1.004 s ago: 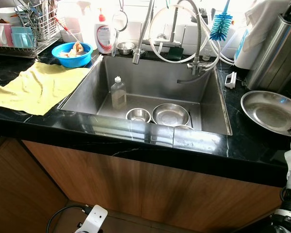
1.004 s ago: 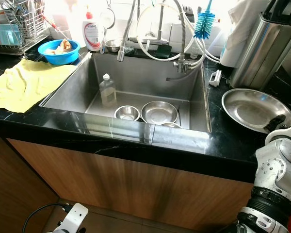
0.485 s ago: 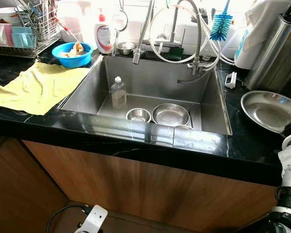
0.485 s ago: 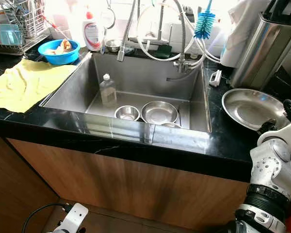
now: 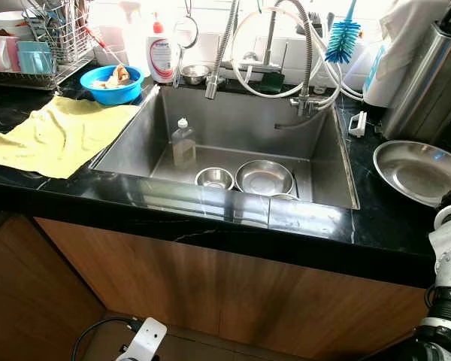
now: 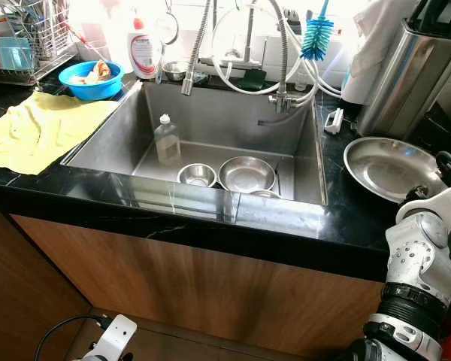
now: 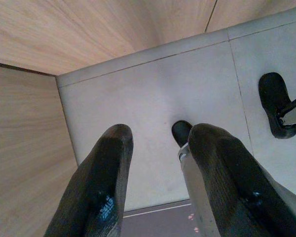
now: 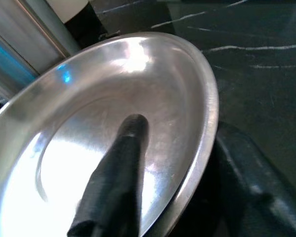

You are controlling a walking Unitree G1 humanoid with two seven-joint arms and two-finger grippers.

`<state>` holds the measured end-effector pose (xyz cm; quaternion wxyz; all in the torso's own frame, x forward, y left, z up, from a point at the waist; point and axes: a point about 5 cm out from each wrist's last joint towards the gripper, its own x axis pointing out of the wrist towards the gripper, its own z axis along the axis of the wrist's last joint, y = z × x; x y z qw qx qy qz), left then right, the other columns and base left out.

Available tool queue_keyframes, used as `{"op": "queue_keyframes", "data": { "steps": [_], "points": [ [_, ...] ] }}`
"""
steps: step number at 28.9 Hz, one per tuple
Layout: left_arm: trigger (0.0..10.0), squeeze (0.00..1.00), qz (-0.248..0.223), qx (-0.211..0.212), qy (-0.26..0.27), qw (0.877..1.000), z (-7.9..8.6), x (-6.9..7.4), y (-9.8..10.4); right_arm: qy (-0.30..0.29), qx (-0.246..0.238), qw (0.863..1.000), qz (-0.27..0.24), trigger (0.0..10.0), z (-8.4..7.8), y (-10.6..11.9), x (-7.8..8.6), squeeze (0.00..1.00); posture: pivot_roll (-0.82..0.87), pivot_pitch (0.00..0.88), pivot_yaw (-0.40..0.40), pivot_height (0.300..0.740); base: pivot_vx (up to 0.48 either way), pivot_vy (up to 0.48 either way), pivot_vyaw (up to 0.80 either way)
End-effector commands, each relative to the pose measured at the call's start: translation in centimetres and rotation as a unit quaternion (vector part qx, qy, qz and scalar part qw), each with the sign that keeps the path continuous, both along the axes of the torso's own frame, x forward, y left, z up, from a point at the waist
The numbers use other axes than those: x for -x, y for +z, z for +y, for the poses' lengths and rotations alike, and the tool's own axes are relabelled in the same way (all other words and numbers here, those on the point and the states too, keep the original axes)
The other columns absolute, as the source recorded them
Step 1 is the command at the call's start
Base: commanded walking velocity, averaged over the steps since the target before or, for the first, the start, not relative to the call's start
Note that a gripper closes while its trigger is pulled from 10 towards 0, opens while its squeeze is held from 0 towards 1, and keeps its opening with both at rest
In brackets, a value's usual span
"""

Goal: Kitchen organization

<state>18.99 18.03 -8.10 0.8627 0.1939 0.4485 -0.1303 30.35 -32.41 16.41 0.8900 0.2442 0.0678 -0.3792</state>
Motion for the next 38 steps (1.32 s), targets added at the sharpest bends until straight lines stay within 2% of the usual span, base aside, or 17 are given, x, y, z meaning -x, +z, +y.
{"op": "queue_keyframes", "data": {
  "steps": [1,12,18,20,22,23,24,25,29,31,33,36,38],
  "points": [
    [10.0,0.00,0.002,-0.005,-0.009,1.000,0.0,0.1,-0.1,0.003,0.000,1.000,-0.005,0.0,0.0,0.3,-0.3,0.00,-0.13,0.014,-0.044,0.740,0.000,0.000,0.00],
    [10.0,0.00,0.003,-0.006,-0.010,1.000,0.0,0.1,-0.1,0.024,-0.003,0.999,-0.021,0.0,0.5,0.6,-0.7,0.00,-0.13,0.012,-0.043,0.740,0.000,0.000,0.00],
    [10.0,0.00,0.002,-0.007,-0.011,1.000,0.0,0.1,-0.1,0.106,0.004,0.990,-0.092,0.0,3.0,2.4,-2.3,0.00,-0.13,0.011,-0.045,0.740,0.000,0.000,0.00],
    [10.0,0.00,0.002,-0.007,-0.010,1.000,0.0,0.1,-0.1,0.109,0.004,0.989,-0.097,0.0,3.1,2.5,-2.4,0.00,-0.13,0.010,-0.046,0.740,0.000,0.000,0.00],
    [10.0,0.00,0.001,-0.007,-0.010,1.000,-0.1,0.1,-0.1,0.144,0.015,0.983,-0.113,0.0,4.0,3.1,-3.0,0.00,-0.13,0.009,-0.047,0.740,0.000,0.000,0.00],
    [10.0,0.00,0.001,-0.007,-0.010,1.000,-0.1,0.1,-0.1,0.150,0.017,0.982,-0.116,4.2,4.2,3.2,-3.1,0.00,-0.13,0.009,-0.047,0.740,0.000,0.000,0.00],
    [10.0,0.00,0.001,-0.007,-0.010,1.000,-0.1,0.1,-0.1,0.178,0.041,0.976,-0.114,5.4,5.0,3.5,-3.6,0.00,-0.13,0.008,-0.048,0.740,0.000,0.000,0.00],
    [10.0,0.00,0.001,-0.007,-0.010,1.000,-0.1,0.1,-0.1,0.188,0.050,0.975,-0.111,10.0,5.3,3.5,-3.8,0.00,-0.13,0.008,-0.048,0.740,0.000,0.000,0.00],
    [10.0,0.00,0.000,-0.007,-0.008,1.000,-0.1,0.1,-0.1,0.219,0.073,0.968,-0.102,10.0,6.2,3.4,-4.7,0.00,-0.13,0.006,-0.053,0.740,0.000,0.000,0.00],
    [10.0,0.00,0.000,-0.006,-0.007,1.000,-0.2,0.1,-0.1,0.247,0.095,0.960,-0.093,10.0,6.8,3.4,-5.3,0.00,-0.12,0.006,-0.055,0.740,0.000,0.000,0.00],
    [10.0,0.00,-0.001,-0.006,-0.006,1.000,-0.2,0.1,-0.1,0.283,0.130,0.947,-0.082,10.0,7.7,3.3,-6.0,0.00,-0.12,0.005,-0.057,0.740,0.000,0.000,0.00],
    [10.0,0.00,-0.001,-0.005,-0.006,1.000,-0.2,0.1,-0.1,0.301,0.145,0.939,-0.077,10.0,8.2,3.2,-6.3,0.00,-0.12,0.005,-0.058,0.740,0.000,0.000,0.00],
    [10.0,0.00,-0.001,-0.004,-0.004,1.000,-0.2,0.0,-0.1,0.347,0.202,0.915,-0.027,10.0,9.4,1.9,-7.2,0.00,-0.12,0.004,-0.061,0.740,0.000,0.000,0.00]
  ]
}}
